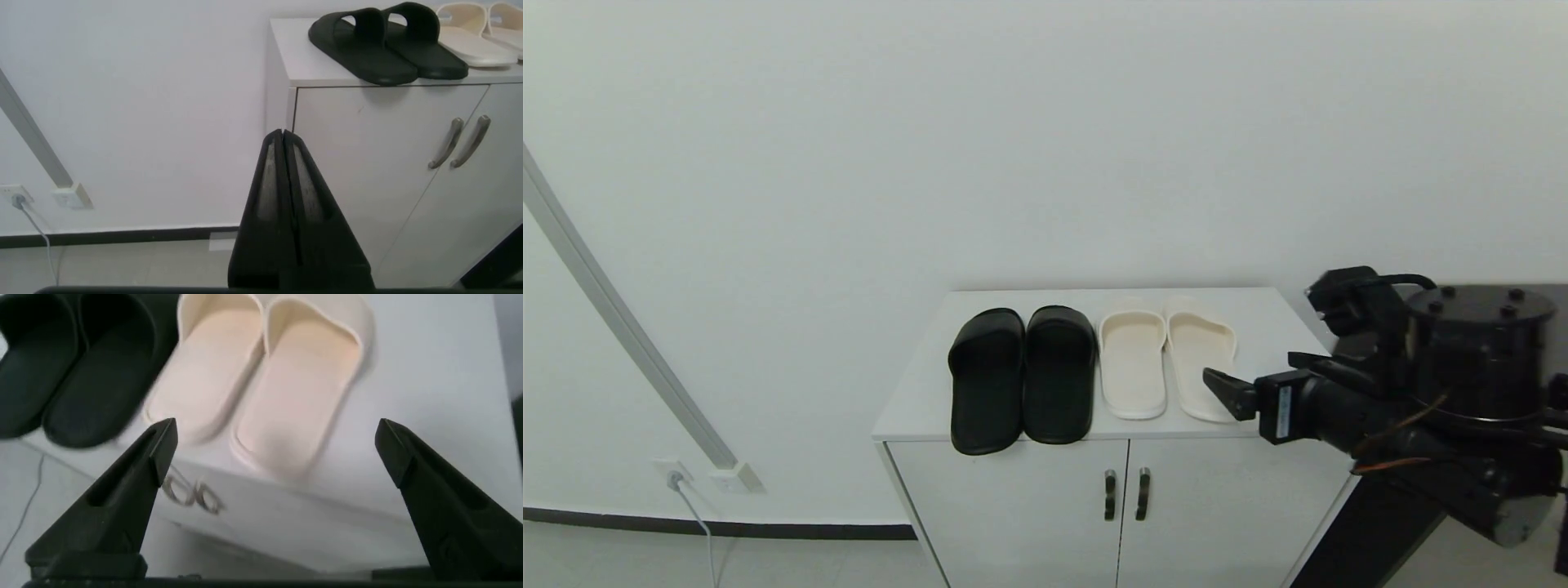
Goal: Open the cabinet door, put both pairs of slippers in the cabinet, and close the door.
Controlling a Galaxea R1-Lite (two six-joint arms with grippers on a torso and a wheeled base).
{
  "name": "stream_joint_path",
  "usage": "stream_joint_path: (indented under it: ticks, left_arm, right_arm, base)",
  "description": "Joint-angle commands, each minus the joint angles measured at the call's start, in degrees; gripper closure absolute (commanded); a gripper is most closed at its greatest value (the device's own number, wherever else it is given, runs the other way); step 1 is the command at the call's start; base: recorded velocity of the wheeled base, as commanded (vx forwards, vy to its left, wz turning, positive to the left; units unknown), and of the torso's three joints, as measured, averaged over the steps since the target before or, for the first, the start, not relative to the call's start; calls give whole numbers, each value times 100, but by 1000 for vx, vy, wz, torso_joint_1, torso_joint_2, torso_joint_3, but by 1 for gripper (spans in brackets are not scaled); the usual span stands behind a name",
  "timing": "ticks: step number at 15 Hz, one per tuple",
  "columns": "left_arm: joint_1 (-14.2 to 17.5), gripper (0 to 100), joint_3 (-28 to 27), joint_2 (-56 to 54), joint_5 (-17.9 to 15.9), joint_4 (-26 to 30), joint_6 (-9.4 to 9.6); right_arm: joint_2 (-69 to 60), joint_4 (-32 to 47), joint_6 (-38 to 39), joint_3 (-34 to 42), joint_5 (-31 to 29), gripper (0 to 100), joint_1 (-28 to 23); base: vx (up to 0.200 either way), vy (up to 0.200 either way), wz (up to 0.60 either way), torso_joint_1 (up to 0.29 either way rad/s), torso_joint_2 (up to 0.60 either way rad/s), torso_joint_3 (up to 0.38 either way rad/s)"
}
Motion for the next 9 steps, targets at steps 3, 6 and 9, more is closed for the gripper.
stream_joint_path:
  ticks: [3,6,9]
  left_arm:
    - [1,100,1,7,-2,0,-2]
    - [1,100,1,7,-2,0,-2]
    - [1,100,1,7,-2,0,-2]
  right_arm:
    - [1337,6,3,-1159,-577,0,325]
    - [2128,23,126,-1897,-964,0,351]
    - [2708,155,258,-2503,-1201,0,272]
  base:
    - [0,0,0,0,0,0]
    - [0,0,0,0,0,0]
    - [0,0,0,0,0,0]
